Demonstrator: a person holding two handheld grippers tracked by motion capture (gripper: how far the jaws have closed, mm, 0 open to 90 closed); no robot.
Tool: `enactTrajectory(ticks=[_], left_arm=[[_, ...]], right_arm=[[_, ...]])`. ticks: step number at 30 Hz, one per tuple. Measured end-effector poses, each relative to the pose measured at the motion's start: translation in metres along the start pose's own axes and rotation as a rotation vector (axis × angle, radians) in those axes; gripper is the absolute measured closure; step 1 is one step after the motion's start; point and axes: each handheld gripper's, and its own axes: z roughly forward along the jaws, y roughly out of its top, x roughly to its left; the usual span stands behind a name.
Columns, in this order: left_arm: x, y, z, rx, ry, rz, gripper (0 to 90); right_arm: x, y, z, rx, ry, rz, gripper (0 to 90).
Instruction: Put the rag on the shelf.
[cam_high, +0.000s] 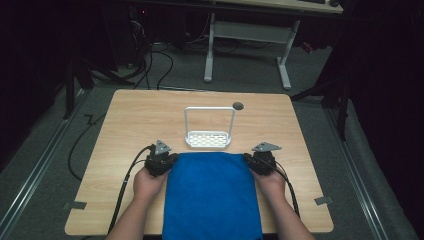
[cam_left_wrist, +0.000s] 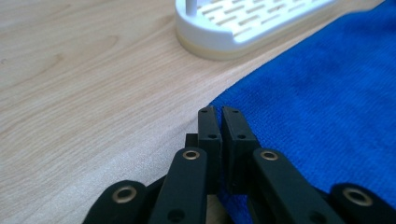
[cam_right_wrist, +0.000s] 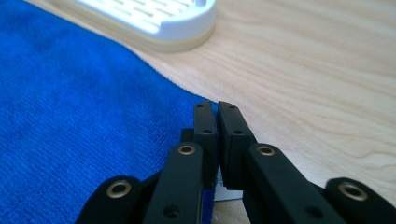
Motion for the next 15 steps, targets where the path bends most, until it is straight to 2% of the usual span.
enactTrajectory(ticks=[1,4,5,8,9,10,12,15], left_arm=[[0.002,-0.002,-0.004,-0.041,-0.013,-0.014,87.4],[0.003,-0.002,-0.007,-0.063,-0.025,-0.018,87.5],[0.002,-0.003,-0.008,-0.077,-0.024,-0.005,87.7],[-0.001,-0.005,-0.013,-0.119,-0.022,0.021,87.8],[-0.001,-0.006,-0.018,-0.158,-0.026,0.016,87.8],[-0.001,-0.006,-0.018,-0.158,-0.026,0.016,87.9],[0.0,-0.009,-0.024,-0.213,-0.02,0.005,87.9],[0.0,-0.009,-0.027,-0.228,-0.006,0.004,88.0]], right_arm=[[0.0,0.0,-0.004,-0.034,-0.002,0.004,87.2],[0.001,0.0,-0.009,-0.058,-0.003,0.016,87.2],[0.004,0.0,-0.015,-0.091,-0.003,0.019,87.3],[0.008,0.001,-0.022,-0.116,-0.005,0.009,87.2],[0.01,0.001,-0.024,-0.124,-0.007,0.004,87.3],[0.011,0.001,-0.026,-0.134,-0.01,-0.003,87.3],[0.014,0.001,-0.03,-0.151,-0.016,-0.007,87.3],[0.018,0.002,-0.035,-0.173,-0.02,-0.01,87.3]])
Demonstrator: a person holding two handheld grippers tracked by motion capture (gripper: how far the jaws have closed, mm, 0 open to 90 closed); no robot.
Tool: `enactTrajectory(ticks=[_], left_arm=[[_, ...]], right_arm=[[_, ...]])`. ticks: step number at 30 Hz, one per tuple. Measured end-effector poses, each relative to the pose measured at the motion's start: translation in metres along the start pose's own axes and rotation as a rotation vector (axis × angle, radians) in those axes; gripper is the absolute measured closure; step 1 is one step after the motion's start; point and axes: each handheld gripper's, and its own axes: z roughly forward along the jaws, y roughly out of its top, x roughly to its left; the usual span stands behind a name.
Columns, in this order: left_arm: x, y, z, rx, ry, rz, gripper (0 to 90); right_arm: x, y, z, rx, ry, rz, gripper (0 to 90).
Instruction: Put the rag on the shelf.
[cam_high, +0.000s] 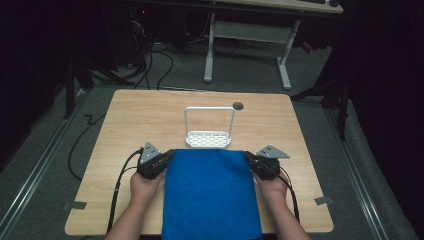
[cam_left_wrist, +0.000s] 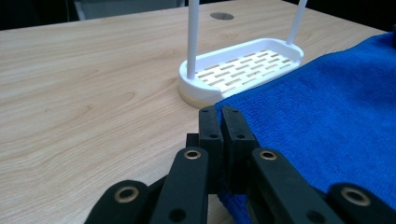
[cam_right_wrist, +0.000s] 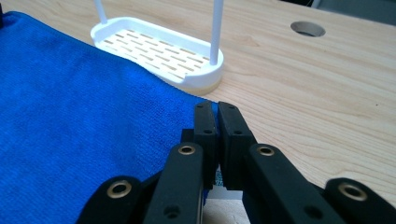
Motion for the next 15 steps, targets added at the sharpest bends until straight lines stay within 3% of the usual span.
enactTrajectory(ticks=[4,15], left_arm=[[-0.001,0.001,-0.002,-0.015,-0.008,-0.019,88.0],[-0.013,0.014,-0.022,-0.102,-0.001,-0.003,88.3]], right_arm=[[0.003,0.001,-0.002,-0.017,-0.005,-0.002,87.4],[0.005,0.007,-0.018,-0.097,-0.005,0.006,87.4]])
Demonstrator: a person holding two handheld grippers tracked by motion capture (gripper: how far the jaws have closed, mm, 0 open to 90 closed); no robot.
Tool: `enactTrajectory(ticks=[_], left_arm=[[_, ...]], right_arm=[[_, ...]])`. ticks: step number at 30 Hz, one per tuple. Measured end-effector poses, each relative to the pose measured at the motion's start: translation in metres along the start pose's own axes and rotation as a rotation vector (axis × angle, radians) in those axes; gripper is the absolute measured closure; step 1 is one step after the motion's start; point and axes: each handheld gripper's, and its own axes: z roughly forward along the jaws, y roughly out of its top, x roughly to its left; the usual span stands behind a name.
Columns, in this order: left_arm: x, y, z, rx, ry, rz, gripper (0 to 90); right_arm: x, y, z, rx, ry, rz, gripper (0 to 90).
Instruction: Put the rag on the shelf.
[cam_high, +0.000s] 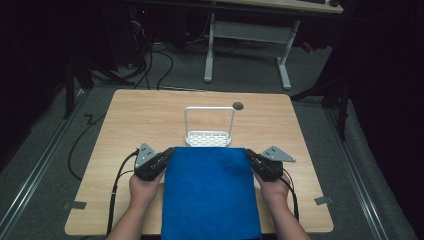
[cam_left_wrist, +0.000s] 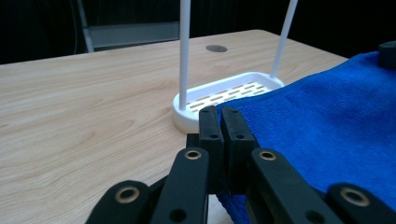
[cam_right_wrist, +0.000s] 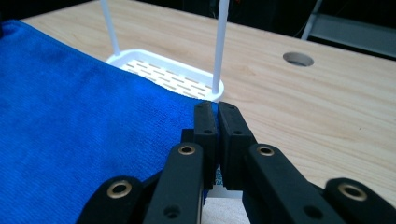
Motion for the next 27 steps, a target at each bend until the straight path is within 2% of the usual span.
enactTrajectory(ticks=[6,9,12,13,18,19,22,23,27], left_arm=[[-0.005,0.009,-0.009,-0.054,0.014,0.012,88.3],[-0.01,0.017,-0.018,-0.108,0.031,0.019,88.3],[-0.012,0.02,-0.022,-0.125,0.035,0.022,88.3],[-0.015,0.024,-0.025,-0.146,0.039,0.036,88.3],[-0.021,0.032,-0.032,-0.183,0.044,0.051,88.3],[-0.024,0.037,-0.035,-0.207,0.046,0.058,88.2],[-0.026,0.041,-0.037,-0.221,0.047,0.068,88.3],[-0.03,0.046,-0.04,-0.235,0.06,0.093,88.2],[-0.033,0.054,-0.041,-0.248,0.069,0.122,88.2]], right_arm=[[0.001,0.005,-0.008,-0.042,-0.005,-0.009,87.4],[0.001,0.009,-0.014,-0.074,-0.007,-0.017,87.4],[0.001,0.012,-0.018,-0.096,-0.004,-0.016,87.4],[0.002,0.013,-0.019,-0.106,-0.005,-0.018,87.4],[0.002,0.019,-0.026,-0.134,-0.008,-0.022,87.4],[0.003,0.023,-0.031,-0.153,-0.01,-0.021,87.4],[0.004,0.027,-0.036,-0.182,-0.018,-0.028,87.4],[0.004,0.029,-0.039,-0.195,-0.026,-0.03,87.4],[0.004,0.036,-0.044,-0.221,-0.035,-0.028,87.4]])
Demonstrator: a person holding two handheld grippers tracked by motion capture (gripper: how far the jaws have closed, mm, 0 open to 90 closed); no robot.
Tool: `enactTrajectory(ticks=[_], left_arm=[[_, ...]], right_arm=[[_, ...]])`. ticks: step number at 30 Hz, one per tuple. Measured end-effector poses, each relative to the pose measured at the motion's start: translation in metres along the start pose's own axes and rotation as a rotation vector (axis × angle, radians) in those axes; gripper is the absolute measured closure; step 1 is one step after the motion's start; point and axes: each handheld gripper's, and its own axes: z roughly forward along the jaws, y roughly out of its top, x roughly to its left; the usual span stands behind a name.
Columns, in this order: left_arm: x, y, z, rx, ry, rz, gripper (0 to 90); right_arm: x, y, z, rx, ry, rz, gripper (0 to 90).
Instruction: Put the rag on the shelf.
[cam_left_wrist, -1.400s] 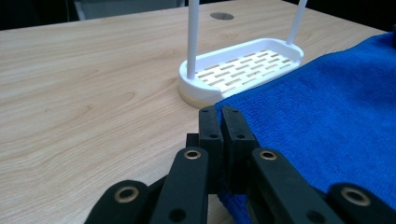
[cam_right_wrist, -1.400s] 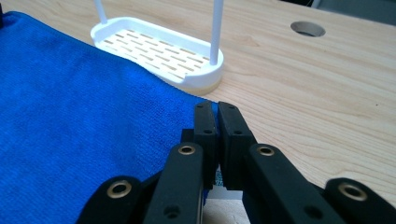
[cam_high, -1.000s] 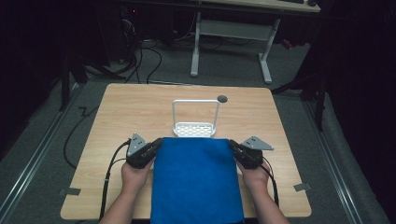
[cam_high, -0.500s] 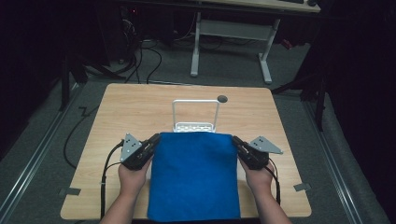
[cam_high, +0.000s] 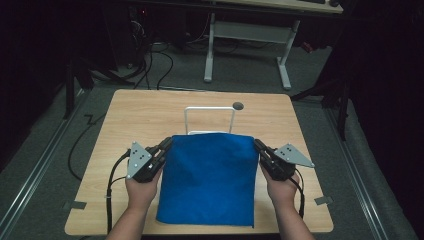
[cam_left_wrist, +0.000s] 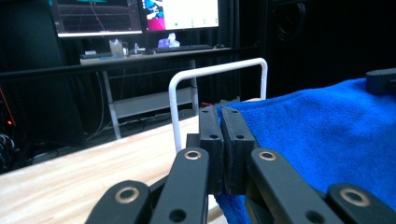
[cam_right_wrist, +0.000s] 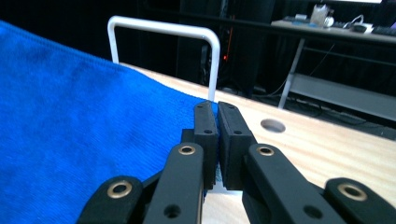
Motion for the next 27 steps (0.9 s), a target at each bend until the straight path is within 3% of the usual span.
enactTrajectory(ticks=[4,6,14,23,27], left_arm=[[0.0,0.007,0.0,-0.026,0.004,-0.009,88.2],[-0.001,0.015,0.003,-0.036,0.01,0.007,88.2],[0.002,0.037,0.008,-0.077,0.026,0.041,88.3],[0.01,0.057,0.01,-0.11,0.032,0.032,88.3],[0.011,0.068,0.011,-0.122,0.037,0.054,88.2]], right_arm=[[0.0,0.009,-0.002,-0.029,-0.005,0.003,87.5],[0.0,0.019,-0.005,-0.069,-0.009,-0.001,87.5],[-0.005,0.042,-0.005,-0.134,-0.028,-0.003,87.6],[-0.006,0.065,-0.009,-0.179,-0.032,-0.028,87.6],[-0.005,0.073,-0.01,-0.193,-0.032,-0.035,87.6]])
